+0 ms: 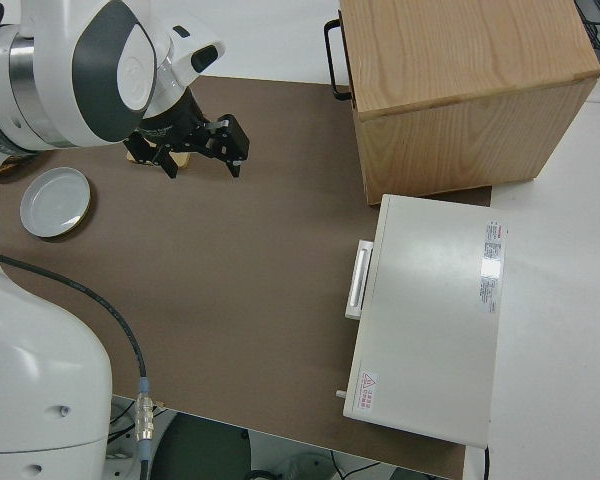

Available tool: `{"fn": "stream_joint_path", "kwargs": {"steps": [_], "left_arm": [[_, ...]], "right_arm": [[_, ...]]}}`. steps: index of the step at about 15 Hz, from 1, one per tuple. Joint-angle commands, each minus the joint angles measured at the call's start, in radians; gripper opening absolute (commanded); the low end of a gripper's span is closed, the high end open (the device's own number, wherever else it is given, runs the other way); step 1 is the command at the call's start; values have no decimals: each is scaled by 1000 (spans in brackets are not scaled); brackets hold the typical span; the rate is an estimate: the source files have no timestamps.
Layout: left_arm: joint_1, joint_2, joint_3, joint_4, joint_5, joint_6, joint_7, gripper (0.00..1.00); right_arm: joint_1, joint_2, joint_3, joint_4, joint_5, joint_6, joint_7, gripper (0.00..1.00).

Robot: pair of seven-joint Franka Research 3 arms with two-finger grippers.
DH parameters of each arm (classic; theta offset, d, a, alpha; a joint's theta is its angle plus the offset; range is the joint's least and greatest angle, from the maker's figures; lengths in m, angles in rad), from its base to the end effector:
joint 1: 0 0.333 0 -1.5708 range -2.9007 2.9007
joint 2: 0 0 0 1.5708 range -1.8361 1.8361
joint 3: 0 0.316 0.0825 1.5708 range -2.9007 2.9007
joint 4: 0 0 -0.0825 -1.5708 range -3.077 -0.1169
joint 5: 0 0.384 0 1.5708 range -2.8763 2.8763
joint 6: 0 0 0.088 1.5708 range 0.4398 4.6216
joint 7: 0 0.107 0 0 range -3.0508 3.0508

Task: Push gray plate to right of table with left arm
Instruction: 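Move the left gripper in toward the near edge of the gray plate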

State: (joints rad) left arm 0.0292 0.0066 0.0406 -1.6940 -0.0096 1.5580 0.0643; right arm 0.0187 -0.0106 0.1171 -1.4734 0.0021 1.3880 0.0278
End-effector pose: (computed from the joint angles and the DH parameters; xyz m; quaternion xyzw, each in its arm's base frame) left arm 0.5467 0.0371 0.5621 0.9974 0.0030 -0.0708 0.0094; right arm 0.5268 0.0726 0.6600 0.9978 0.0541 -0.0373 0.0026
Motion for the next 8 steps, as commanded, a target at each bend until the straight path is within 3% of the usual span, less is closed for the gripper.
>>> {"fn": "stream_joint_path", "kwargs": {"steps": [1, 4, 6, 8], "left_arm": [[-17, -14, 11, -105, -50, 97, -24, 1000], [-15, -39, 12, -217, -78, 200, -26, 1000], [-15, -82, 7, -327, -112, 308, -93, 1000], [-17, -80, -17, -354, -112, 349, -144, 1000]], "right_arm": [[-20, -6, 15, 4, 10, -14, 1, 983], [-20, -6, 13, 4, 10, -12, 0, 983], [-20, -6, 15, 4, 10, -12, 0, 983], [-20, -6, 13, 4, 10, -12, 1, 983]]}}
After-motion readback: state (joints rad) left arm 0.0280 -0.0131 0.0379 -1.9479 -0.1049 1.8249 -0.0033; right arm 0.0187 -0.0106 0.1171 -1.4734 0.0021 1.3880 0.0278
